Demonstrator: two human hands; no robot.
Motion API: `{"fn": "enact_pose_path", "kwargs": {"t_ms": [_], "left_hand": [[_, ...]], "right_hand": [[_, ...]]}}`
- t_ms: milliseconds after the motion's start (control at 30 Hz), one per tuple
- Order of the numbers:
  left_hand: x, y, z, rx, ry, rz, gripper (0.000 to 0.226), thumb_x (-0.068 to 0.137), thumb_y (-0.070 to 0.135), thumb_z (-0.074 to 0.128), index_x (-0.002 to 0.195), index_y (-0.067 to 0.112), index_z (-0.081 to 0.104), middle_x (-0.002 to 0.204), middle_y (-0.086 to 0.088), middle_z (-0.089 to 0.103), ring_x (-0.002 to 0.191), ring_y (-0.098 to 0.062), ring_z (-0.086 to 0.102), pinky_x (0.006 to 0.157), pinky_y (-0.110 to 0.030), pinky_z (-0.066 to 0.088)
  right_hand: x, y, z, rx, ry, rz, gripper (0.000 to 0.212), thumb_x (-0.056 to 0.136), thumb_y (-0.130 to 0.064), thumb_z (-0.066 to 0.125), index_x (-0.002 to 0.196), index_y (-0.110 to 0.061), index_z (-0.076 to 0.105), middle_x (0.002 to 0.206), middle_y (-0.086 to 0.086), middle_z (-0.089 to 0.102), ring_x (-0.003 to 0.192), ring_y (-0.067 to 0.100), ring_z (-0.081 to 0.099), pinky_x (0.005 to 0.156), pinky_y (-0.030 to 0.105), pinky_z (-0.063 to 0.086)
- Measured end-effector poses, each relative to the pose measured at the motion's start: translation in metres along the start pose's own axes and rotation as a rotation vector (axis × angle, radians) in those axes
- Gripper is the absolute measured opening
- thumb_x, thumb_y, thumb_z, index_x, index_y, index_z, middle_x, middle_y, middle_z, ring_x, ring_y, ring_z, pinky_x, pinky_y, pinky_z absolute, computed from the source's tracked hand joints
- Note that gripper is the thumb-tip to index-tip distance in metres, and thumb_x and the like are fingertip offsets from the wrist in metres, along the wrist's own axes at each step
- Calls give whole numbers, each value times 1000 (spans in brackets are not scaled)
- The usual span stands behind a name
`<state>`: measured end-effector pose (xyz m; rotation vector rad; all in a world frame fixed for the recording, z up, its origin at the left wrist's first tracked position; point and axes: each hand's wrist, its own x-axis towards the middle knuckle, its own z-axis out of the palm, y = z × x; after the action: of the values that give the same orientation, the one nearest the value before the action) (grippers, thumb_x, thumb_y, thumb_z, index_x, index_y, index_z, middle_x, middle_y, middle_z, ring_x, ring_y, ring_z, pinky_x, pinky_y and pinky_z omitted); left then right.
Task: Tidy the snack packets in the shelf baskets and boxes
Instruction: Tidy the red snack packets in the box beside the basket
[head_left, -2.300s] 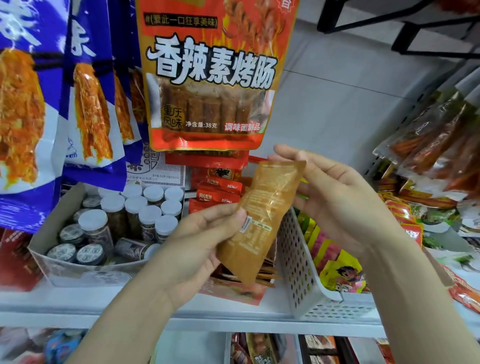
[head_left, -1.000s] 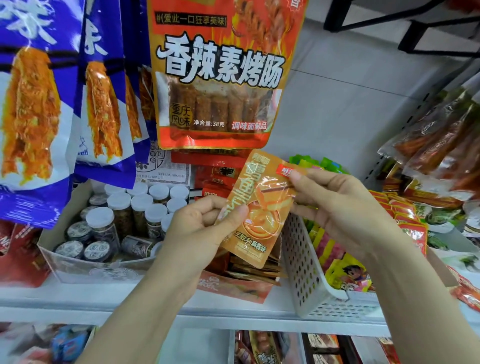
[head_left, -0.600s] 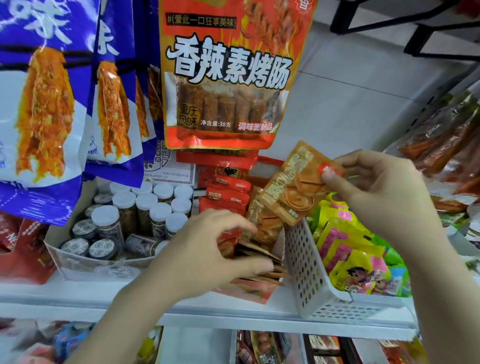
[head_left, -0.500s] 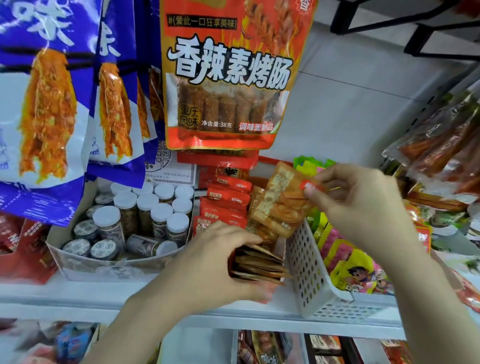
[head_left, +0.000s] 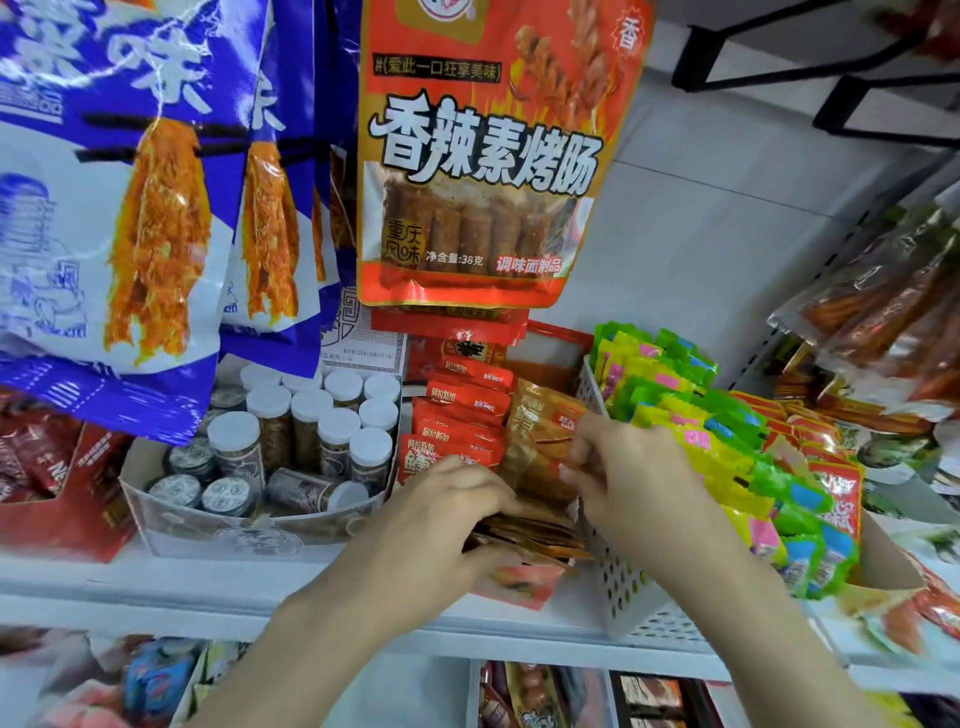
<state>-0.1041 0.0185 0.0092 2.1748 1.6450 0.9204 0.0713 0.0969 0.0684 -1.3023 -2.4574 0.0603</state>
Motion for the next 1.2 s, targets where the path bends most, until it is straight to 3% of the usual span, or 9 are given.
{"fn": "enact_pose_path", "kwargs": {"t_ms": [100, 233, 300, 467, 567, 667, 833, 933, 1200], "left_hand": [[-1, -2, 0, 20, 42, 5, 37, 79, 42, 77, 112, 27, 70, 114, 20, 49, 111, 1, 43, 95, -25, 43], [-1, -5, -2, 43, 86, 3, 28, 75, 43, 80, 97, 31, 68, 134, 22, 34, 123, 2, 29, 97, -24, 38], [0, -8, -1, 65, 66, 28, 28, 75, 43, 79, 95, 32, 64, 144, 26, 36, 131, 1, 24, 102, -25, 30], [-2, -12, 3, 9, 24, -22, 35, 76, 53, 73, 103, 43, 52, 127, 48, 20, 124, 18, 8, 97, -24, 26], [-3, -13, 3, -18, -7, -108, 39, 74, 59, 71, 104, 51, 47, 131, 32, 26, 127, -3, 18, 100, -32, 31], [-2, -12, 1, -48, -11, -127, 49, 72, 60, 72, 110, 56, 42, 125, 40, 21, 119, -3, 19, 94, -29, 28], [-2, -14, 1, 25, -14, -56, 59, 79, 62, 65, 132, 58, 38, 128, 38, 28, 127, 0, 14, 105, -31, 19], [1, -16, 1, 105, -12, 49, 52, 84, 61, 57, 133, 48, 50, 126, 32, 47, 134, 5, 14, 112, -29, 5], [-2, -16, 3, 136, 4, 67, 45, 88, 60, 55, 130, 46, 52, 133, 32, 49, 140, 0, 12, 113, -31, 1]], "right_hand": [[-1, 2, 4, -7, -143, 23, 28, 85, -16, 66, 73, -30, 44, 75, 2, 64, 73, 26, 62, 64, 39, 53], [0, 0, 6, -60, -301, -5, 27, 91, -16, 58, 109, -32, 68, 99, 5, 71, 94, 26, 65, 81, 35, 54], [2, -1, 2, -65, -365, -43, 21, 95, -19, 55, 106, -28, 70, 98, 4, 71, 92, 25, 63, 76, 28, 49], [6, -2, -13, -19, -482, -9, 29, 100, -21, 47, 117, -32, 68, 113, -5, 70, 105, 18, 62, 83, 24, 45], [14, -4, -11, -30, -275, 47, 31, 100, -18, 46, 122, -24, 66, 117, 3, 69, 108, 24, 62, 88, 30, 46], [24, -4, 0, -59, -70, 71, 30, 94, -8, 51, 120, -12, 64, 116, 11, 62, 106, 30, 60, 87, 34, 45], [27, -1, 20, -128, -73, 117, 44, 84, 0, 55, 127, -7, 57, 122, 13, 51, 113, 33, 51, 96, 38, 45], [30, -1, 23, -144, -14, 141, 34, 87, -7, 59, 122, -9, 59, 118, 12, 52, 111, 32, 50, 94, 39, 44], [27, -5, 24, -164, -3, 59, 18, 91, -18, 60, 105, -12, 70, 104, 11, 62, 100, 32, 59, 82, 40, 51]]}}
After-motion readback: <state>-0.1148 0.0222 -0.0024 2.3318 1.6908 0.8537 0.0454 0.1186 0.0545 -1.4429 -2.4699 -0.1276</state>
